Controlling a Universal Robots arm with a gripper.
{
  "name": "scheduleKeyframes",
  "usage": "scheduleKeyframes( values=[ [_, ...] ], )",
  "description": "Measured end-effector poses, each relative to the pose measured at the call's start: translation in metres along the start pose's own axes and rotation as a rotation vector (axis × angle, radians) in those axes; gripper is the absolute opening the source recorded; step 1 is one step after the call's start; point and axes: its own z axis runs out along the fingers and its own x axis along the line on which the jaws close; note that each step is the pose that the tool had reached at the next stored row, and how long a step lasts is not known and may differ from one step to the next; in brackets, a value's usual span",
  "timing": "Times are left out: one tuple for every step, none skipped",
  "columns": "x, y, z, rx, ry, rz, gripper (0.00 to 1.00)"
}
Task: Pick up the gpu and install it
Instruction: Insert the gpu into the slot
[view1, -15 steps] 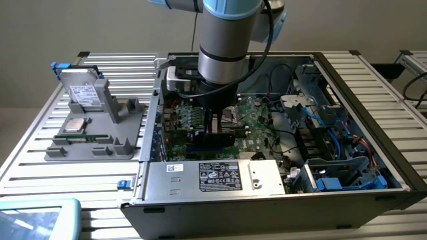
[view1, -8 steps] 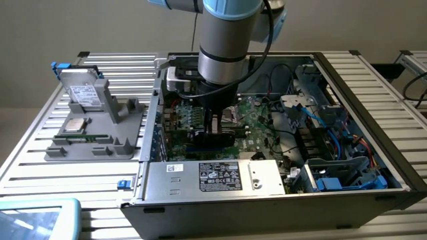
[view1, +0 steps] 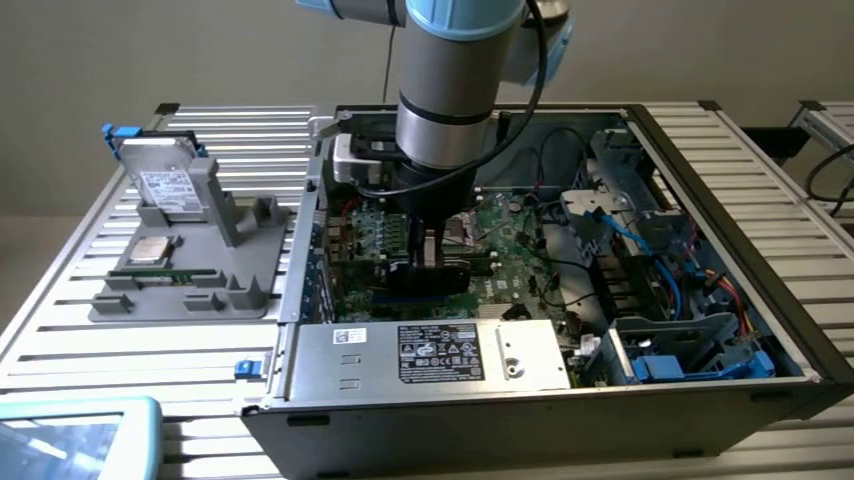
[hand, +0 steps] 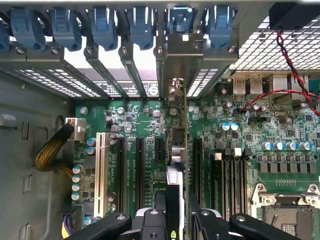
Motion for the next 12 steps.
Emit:
scheduleKeyframes(
  values=[
    [0.0000,0.0000,0.0000,0.0000,0.0000,0.000,0.27],
    [0.0000,0.0000,0.0000,0.0000,0.0001,0.000,0.27],
    [0.0000,0.0000,0.0000,0.0000,0.0000,0.000,0.27],
    [0.0000,0.0000,0.0000,0.0000,0.0001,0.000,0.27],
    [0.0000,0.0000,0.0000,-0.0001,0.0001,0.000,0.27],
    [0.0000,0.0000,0.0000,0.0000,0.0000,0.000,0.27],
    [0.0000,0.0000,0.0000,0.0000,0.0000,0.000,0.27],
    [0.0000,0.0000,0.0000,-0.0001,0.0002,0.000,0.27],
    [0.0000,0.0000,0.0000,-0.0001,0.0003,0.000,0.27],
    [0.0000,0.0000,0.0002,-0.0001,0.0003,0.000,0.27],
    [-0.0001,-0.0001,0.0003,-0.0001,0.0002,0.000,0.27],
    [-0.0005,-0.0001,0.0004,0.0001,-0.0001,0.000,0.27]
  ],
)
